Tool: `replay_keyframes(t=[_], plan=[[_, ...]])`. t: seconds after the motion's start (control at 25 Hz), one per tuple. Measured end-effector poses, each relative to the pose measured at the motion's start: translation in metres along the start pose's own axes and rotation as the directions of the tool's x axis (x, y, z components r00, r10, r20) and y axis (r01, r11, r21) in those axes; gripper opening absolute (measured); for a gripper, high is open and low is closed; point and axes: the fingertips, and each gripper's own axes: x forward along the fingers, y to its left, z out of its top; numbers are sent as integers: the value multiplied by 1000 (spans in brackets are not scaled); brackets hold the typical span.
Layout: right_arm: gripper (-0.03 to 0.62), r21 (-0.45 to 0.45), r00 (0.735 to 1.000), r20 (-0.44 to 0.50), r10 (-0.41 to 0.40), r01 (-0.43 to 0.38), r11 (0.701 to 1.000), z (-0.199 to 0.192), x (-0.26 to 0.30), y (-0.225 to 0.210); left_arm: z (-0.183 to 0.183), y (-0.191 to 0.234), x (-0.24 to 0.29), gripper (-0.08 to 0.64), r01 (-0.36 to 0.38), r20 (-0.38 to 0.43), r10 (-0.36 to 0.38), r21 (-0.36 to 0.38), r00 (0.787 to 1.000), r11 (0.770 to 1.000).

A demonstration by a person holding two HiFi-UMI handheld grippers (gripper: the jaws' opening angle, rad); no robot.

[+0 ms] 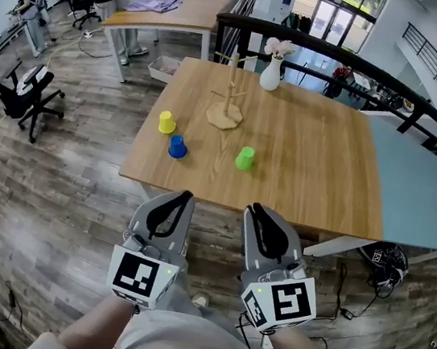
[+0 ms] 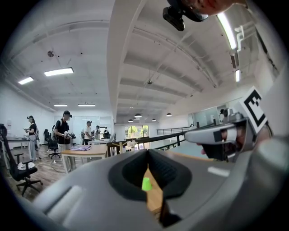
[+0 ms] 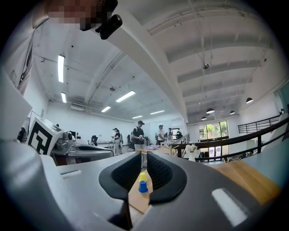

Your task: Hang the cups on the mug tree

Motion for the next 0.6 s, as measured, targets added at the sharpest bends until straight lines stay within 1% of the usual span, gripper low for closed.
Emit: replay_keyframes(t=[0.08, 0.24, 0.32, 0.52, 0.6], plan=[[41, -5, 1000, -4, -3, 3, 1000, -3, 8, -4, -4, 6, 10, 2, 5, 11, -5, 14, 1000, 1000], [41, -10, 1000, -14, -13, 13, 1000, -7, 28, -12, -9, 14, 31, 2, 31, -2, -31, -12, 1000, 999], [42, -15, 1000, -18, -22, 21, 1000, -9, 42, -16, -13, 23, 43, 2, 40, -2, -40, -7, 999, 999], [49, -27, 998, -37, -53, 52, 998, -13, 89, -36, -22, 50, 87, 2, 77, -21, -76, 24, 997, 997], [62, -34, 997, -47, -64, 63, 997, -14, 110, -43, -23, 63, 104, 2, 94, -30, -94, 4, 995, 996]])
